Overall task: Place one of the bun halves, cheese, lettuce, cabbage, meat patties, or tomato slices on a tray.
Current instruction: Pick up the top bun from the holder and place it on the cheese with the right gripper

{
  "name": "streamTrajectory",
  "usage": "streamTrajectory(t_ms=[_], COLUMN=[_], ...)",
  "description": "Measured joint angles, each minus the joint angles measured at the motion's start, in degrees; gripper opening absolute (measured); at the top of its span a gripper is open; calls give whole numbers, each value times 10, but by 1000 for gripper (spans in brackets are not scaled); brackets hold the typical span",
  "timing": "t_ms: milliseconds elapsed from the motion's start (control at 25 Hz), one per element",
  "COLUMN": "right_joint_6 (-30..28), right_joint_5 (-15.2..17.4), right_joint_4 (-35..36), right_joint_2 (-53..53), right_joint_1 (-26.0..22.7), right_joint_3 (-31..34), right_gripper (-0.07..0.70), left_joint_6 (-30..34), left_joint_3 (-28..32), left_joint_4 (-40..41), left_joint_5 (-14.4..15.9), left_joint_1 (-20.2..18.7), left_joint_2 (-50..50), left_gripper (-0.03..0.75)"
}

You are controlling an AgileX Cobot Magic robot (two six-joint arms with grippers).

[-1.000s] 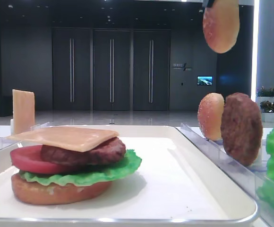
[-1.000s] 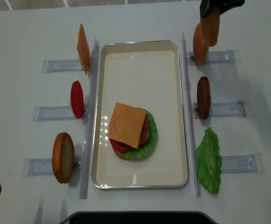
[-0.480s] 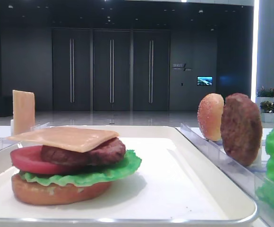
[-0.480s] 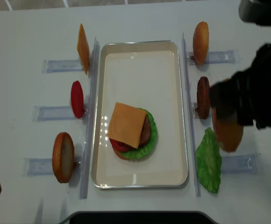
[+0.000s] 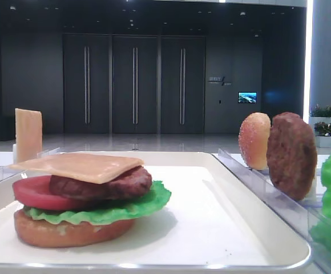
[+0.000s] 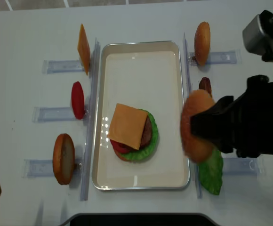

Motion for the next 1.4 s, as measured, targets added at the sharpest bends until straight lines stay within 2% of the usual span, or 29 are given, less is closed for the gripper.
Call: streamTrajectory(t_ms=[120, 160, 280, 360, 440, 480, 520, 600, 720, 800, 1040, 1240, 1400], right_joint_6=[-127, -178, -339, -468, -633, -691, -734, -775, -805, -823, -884, -907, -911], right_joint_5=[-105, -129, -171, -176, -169, -153, -129, -76, -26, -4, 34, 72, 93], right_joint_4=[150, 207, 382, 525, 680, 748, 787, 820, 835, 838, 840, 841, 841], right_joint_2=[3, 8, 41, 77, 124, 146, 172, 222, 278, 301, 342, 391, 428], right_joint_1=[0, 0, 0, 0, 0, -1, -4, -14, -36, -49, -99, -144, -155], right_joint_3=[42, 53, 76, 82, 83, 82, 80, 76, 75, 75, 74, 74, 52], right_gripper=[217, 217, 217, 216, 216, 216, 216, 216, 216, 216, 216, 216, 216], left_joint_6=[0, 0, 0, 0, 0, 0, 0, 0, 0, 0, 0, 0, 0], left_joint_3=[0, 0, 0, 0, 0, 0, 0, 0, 0, 0, 0, 0, 0], left_joint_4=[0, 0, 0, 0, 0, 0, 0, 0, 0, 0, 0, 0, 0], left_joint_5=[0, 0, 0, 0, 0, 0, 0, 0, 0, 0, 0, 0, 0], left_joint_1=[0, 0, 0, 0, 0, 0, 0, 0, 0, 0, 0, 0, 0], left_joint_2=[0, 0, 0, 0, 0, 0, 0, 0, 0, 0, 0, 0, 0], left_gripper=[516, 516, 516, 516, 516, 516, 516, 516, 516, 516, 516, 516, 516])
